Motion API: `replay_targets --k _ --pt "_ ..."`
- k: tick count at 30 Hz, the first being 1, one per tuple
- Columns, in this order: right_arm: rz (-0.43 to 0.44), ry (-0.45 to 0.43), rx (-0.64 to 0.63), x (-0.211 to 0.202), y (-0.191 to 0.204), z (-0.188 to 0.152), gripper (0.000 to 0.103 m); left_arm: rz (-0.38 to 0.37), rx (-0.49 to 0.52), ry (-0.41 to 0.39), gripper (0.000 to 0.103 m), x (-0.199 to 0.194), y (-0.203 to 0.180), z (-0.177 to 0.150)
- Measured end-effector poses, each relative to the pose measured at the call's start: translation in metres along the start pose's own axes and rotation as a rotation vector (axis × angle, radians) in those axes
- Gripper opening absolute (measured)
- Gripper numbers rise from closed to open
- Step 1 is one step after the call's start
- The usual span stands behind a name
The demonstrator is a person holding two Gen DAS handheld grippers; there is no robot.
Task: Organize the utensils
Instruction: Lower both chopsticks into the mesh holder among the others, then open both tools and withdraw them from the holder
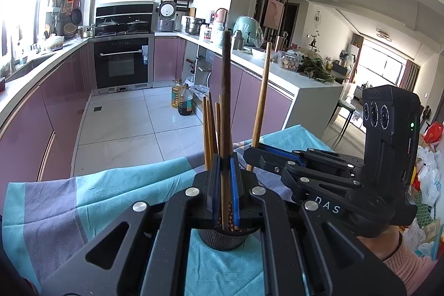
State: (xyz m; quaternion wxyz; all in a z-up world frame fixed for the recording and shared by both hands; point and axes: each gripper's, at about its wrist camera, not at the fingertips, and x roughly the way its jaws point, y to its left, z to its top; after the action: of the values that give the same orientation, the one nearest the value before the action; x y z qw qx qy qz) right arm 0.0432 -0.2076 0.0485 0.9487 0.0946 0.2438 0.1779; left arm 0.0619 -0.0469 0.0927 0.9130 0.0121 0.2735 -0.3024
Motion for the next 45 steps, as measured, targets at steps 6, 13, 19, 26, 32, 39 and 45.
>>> replay_targets --k 6,13,19,26,32,39,45 --pt "-0.004 0.009 0.004 0.003 -0.001 -0.004 0.006 0.001 0.003 0.013 0.007 0.007 0.000 -0.002" --pt "-0.005 0.019 0.009 0.006 -0.002 -0.008 0.006 0.006 0.013 0.032 0.007 0.015 0.000 -0.006" --pt "-0.004 0.025 0.012 0.008 -0.004 -0.011 0.006 0.007 0.020 0.051 0.007 0.018 -0.002 -0.011" --pt "-0.001 0.038 0.020 0.012 -0.005 -0.016 0.006 -0.002 0.034 0.077 0.007 0.026 -0.004 -0.014" --pt "0.003 0.065 0.014 0.019 -0.002 -0.021 0.006 -0.006 0.044 0.097 0.007 0.036 -0.005 -0.015" --pt "0.001 0.095 0.018 0.029 -0.001 -0.027 0.006 -0.004 0.040 0.119 0.008 0.053 -0.003 -0.017" --pt "-0.013 0.094 0.041 0.029 -0.006 -0.029 0.008 -0.014 0.028 0.155 0.008 0.071 0.001 -0.026"
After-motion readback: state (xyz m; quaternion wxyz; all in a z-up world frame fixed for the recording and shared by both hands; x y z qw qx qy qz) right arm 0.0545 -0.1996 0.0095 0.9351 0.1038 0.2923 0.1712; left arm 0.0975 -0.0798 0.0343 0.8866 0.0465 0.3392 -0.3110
